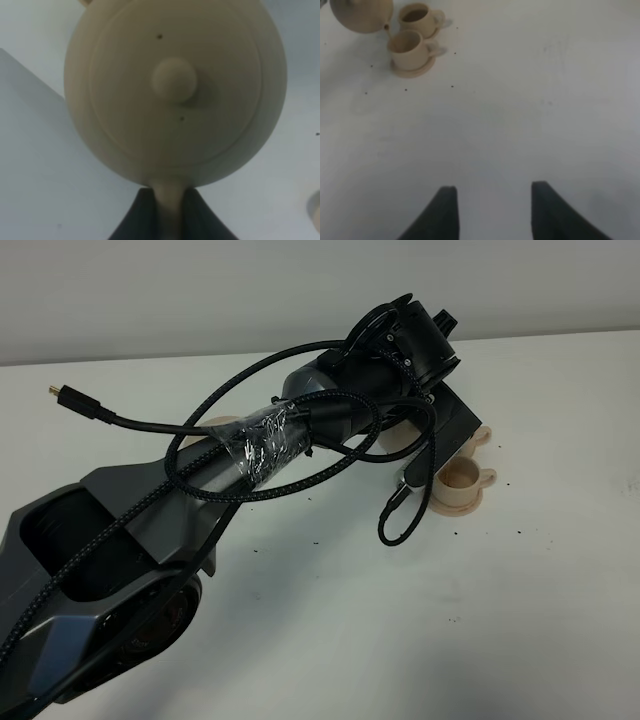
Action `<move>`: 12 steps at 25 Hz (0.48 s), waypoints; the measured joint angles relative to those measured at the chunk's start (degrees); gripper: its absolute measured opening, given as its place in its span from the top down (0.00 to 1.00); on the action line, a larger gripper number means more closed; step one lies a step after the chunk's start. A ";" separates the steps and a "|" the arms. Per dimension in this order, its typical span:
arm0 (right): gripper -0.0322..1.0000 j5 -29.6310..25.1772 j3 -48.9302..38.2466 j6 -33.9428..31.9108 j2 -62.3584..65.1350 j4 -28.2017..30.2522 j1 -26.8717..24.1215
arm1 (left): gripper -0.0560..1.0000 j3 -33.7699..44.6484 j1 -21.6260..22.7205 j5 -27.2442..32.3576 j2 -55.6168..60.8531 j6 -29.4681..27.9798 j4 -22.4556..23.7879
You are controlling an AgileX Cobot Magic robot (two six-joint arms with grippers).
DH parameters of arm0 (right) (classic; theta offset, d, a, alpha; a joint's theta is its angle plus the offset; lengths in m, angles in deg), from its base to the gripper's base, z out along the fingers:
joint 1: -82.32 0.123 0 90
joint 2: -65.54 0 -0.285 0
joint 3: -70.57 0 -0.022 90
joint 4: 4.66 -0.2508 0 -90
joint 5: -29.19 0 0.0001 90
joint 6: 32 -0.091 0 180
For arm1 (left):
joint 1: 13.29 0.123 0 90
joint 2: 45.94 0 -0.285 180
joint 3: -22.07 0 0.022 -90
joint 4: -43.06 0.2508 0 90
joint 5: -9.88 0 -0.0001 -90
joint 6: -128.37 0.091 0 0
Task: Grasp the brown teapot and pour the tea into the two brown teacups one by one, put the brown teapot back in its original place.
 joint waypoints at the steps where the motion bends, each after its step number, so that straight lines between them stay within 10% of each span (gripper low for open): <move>1: 0.63 0.00 0.00 0.00 0.00 0.00 0.00 | 0.83 0.00 0.00 -0.12 0.00 0.44 0.00; 12: 0.63 0.00 0.00 -0.01 0.00 0.00 0.00 | 0.83 0.00 0.00 -1.84 -1.42 1.30 1.41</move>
